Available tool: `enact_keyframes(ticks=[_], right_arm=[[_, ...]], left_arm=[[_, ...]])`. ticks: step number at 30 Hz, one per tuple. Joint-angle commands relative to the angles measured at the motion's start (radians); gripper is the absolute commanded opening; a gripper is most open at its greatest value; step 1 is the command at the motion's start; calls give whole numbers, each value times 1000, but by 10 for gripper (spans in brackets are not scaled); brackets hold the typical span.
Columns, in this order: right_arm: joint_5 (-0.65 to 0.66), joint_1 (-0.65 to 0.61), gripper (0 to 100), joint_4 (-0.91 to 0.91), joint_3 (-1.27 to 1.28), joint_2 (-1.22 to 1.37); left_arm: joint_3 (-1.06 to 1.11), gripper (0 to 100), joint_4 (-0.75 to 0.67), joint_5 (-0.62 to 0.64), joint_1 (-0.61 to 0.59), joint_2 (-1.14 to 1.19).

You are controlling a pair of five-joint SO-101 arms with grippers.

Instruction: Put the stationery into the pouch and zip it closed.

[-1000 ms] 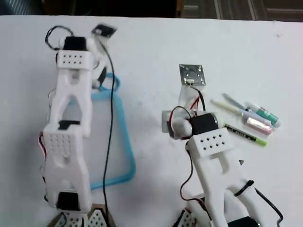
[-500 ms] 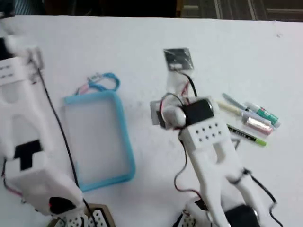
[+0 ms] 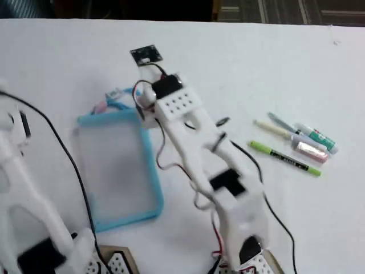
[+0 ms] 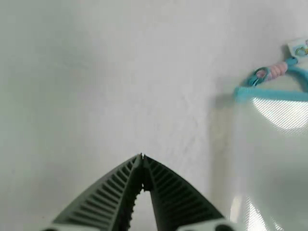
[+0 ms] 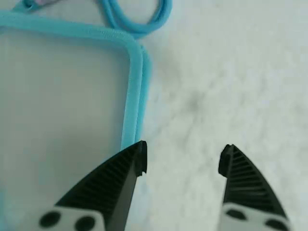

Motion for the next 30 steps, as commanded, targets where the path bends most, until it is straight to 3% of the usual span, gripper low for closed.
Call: enact_keyframes(ticks=[1,7,11,19,21,24,27,30], right_arm=[[9,-13,251,-16,-288,185],[9,-47,251,-13,-752,458],[9,-102,251,-42,-928,631],[11,-120,244,-209,-976,846],[11,-119,190,-206,-974,852],[69,-117,16,-206,-982,851],[121,-119,67,-186,-985,849],[126,-117,34,-142,-1014,846]], left_arm=[[187,24,-69,-8,-33,-131],[339,24,-104,-9,-39,-234],[381,24,-106,-8,-39,-259],[397,24,-104,-6,-39,-259],[397,24,-104,-6,-39,-259],[397,24,-106,-8,-39,-259],[397,24,-106,-8,-39,-259],[397,24,-104,-8,-39,-259]])
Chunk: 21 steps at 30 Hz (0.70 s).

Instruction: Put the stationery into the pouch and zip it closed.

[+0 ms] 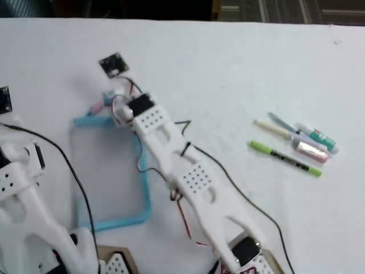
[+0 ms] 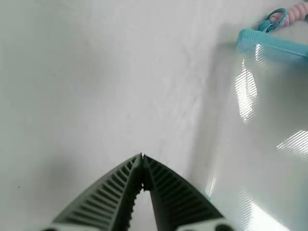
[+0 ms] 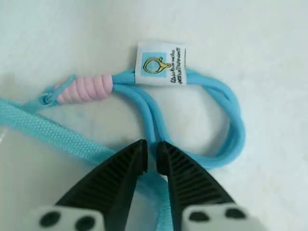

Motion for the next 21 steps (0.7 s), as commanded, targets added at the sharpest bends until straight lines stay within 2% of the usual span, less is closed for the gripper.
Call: enact_keyframes(ticks=[1,5,21], right_arm=[[20,-10,11,59,-61,-15],[20,-5,15,148,-180,-45],[18,51,16,302,-173,-421]], left_arm=[[-6,24,-9,-6,-5,-25],[-6,24,-9,-6,-5,-25],[-11,24,-6,-8,-5,-27]])
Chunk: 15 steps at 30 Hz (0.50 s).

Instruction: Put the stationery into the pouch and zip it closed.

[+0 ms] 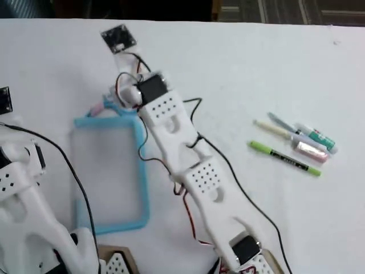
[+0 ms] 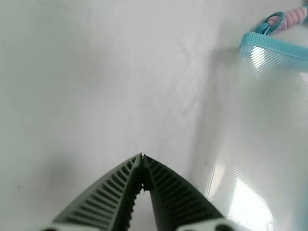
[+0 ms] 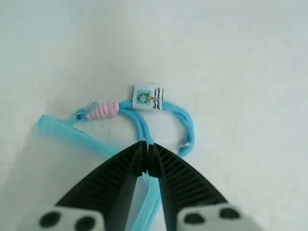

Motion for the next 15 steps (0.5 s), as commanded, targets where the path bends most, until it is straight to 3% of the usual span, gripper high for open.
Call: enact_keyframes(ticks=[1,15], right_arm=[[9,12,16,30,-40,-168],[11,7,16,174,-40,-418]], left_arm=[[-12,24,-6,-8,-5,-27],[-12,24,-5,-8,-7,-27]])
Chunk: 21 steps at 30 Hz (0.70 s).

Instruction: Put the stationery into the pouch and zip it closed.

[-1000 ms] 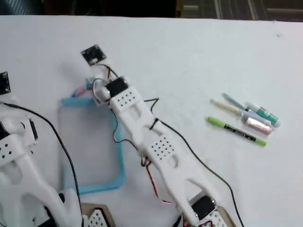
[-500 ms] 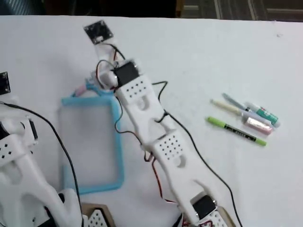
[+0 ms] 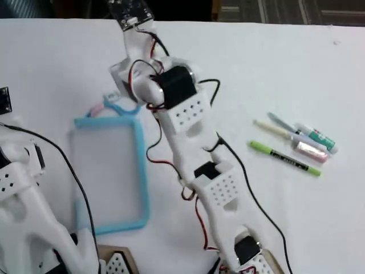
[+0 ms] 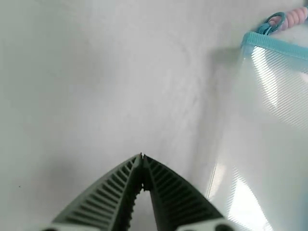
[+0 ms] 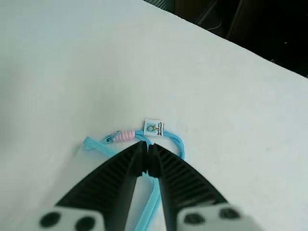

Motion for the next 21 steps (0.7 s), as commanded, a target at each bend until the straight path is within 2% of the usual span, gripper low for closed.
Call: enact_keyframes(ticks=[1,7,15,17,21], right_arm=[[11,2,16,12,-21,-68],[8,7,33,-67,72,90],[8,10,358,-415,109,483],[8,10,372,-489,100,565],[12,13,332,-533,107,654]], left_arm=[[-12,24,-5,-8,-5,-27],[-12,24,-8,-6,-5,-27],[-6,24,-8,-6,-4,-27],[-6,24,-9,-6,-4,-27],[-6,24,-11,-6,-4,-27]])
